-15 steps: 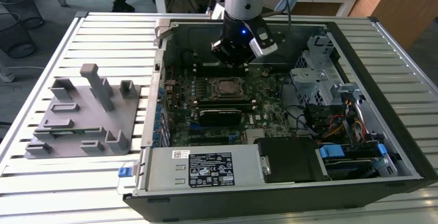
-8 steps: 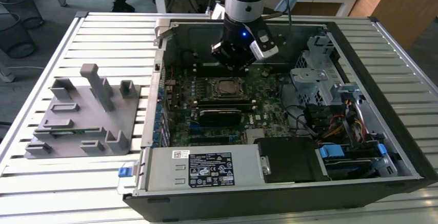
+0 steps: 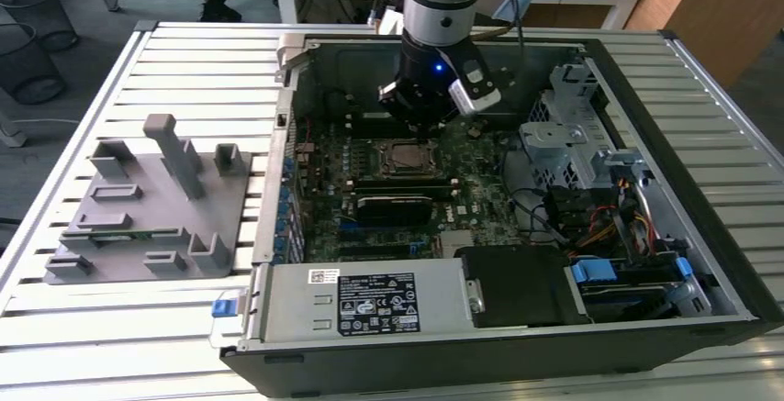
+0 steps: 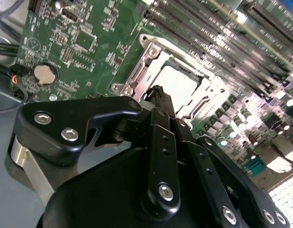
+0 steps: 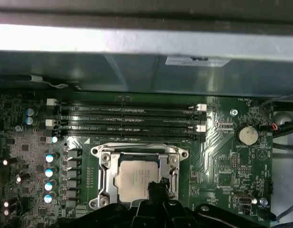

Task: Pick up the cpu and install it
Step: 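Install the second cpu locking lever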

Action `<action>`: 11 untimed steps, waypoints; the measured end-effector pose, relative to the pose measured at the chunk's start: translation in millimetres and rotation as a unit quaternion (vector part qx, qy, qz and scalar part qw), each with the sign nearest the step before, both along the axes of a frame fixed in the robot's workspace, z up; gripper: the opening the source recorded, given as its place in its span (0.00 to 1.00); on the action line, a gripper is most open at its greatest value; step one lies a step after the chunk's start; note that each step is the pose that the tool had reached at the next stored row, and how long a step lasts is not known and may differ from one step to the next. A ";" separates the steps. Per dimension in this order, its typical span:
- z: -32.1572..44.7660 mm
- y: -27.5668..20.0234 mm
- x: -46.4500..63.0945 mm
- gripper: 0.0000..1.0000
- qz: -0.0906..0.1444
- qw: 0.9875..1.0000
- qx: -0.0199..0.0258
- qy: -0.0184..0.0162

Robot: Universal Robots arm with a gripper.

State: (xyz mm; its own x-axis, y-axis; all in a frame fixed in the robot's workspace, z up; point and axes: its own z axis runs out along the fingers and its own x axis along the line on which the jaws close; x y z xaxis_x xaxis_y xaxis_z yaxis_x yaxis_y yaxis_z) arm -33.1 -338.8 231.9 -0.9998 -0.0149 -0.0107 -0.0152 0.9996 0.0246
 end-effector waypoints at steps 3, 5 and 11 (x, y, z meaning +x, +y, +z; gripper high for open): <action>0.9 -2.2 0.0 0.11 0.000 1.000 0.000 0.000; 3.8 -2.3 -0.1 0.11 0.000 1.000 0.000 0.000; 8.1 -5.0 0.0 0.11 0.000 1.000 0.000 0.000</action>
State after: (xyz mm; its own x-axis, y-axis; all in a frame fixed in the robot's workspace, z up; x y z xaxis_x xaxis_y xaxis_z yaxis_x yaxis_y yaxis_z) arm -33.1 -343.8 240.0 -0.9998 -0.0149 -0.0106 -0.0152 0.9996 0.0245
